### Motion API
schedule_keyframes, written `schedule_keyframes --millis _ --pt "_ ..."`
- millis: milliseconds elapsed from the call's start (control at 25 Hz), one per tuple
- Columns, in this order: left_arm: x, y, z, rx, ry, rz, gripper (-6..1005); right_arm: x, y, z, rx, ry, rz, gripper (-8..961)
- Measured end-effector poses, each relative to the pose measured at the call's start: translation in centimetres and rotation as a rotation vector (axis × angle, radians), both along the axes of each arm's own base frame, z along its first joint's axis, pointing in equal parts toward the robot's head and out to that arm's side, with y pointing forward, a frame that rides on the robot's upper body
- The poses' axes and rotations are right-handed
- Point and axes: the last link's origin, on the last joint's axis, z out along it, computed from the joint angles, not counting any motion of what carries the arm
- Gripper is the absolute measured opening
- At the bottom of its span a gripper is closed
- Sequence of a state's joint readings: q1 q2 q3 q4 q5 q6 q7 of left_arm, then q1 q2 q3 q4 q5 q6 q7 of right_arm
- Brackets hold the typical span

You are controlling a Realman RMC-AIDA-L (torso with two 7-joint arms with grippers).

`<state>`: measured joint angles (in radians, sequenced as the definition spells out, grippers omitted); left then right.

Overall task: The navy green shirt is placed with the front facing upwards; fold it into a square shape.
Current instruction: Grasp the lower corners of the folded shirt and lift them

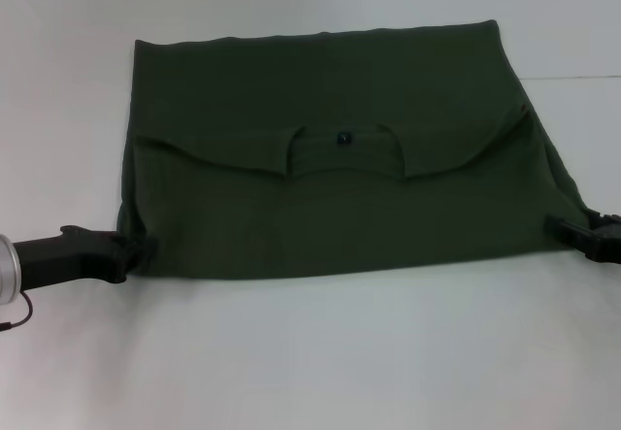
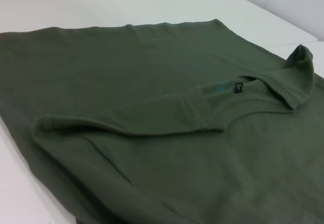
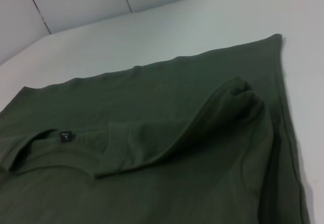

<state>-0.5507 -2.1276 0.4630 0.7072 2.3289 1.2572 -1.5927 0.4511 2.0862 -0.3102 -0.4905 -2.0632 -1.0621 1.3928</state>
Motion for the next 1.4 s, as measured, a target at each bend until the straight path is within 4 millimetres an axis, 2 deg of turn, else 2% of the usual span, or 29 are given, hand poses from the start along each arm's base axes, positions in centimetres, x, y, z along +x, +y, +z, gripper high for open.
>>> schedule_keyframes --millis 240,680,920,960,1200,1400 --pt "0.0 0.0 0.0 0.001 0.001 -0.003 42 0.0 0.0 0.0 -0.007 -0.008 0.007 689" --pt "0.1 0.0 -0.2 -0.003 0.009 -0.033 42 0.1 0.0 0.2 -0.002 -0.019 0.006 268" --pt "-0.1 -0.5 -0.1 -0.011 0.028 -0.066 42 0.4 -0.5 0.3 -0.001 -0.029 0.009 66" --pt "-0.2 -0.7 0.0 -0.017 0.032 -0.085 42 0.5 -0.6 0.3 -0.001 -0.033 0.013 64" --pt "-0.9 -2.8 0.9 -0.033 0.029 -0.176 42 0.7 -3.3 -0.2 -0.031 -0.005 0.085 57" --pt "-1.8 -5.4 2.1 -0.046 0.042 -0.239 42 1.1 -7.6 -0.2 -0.04 0.01 0.189 57"
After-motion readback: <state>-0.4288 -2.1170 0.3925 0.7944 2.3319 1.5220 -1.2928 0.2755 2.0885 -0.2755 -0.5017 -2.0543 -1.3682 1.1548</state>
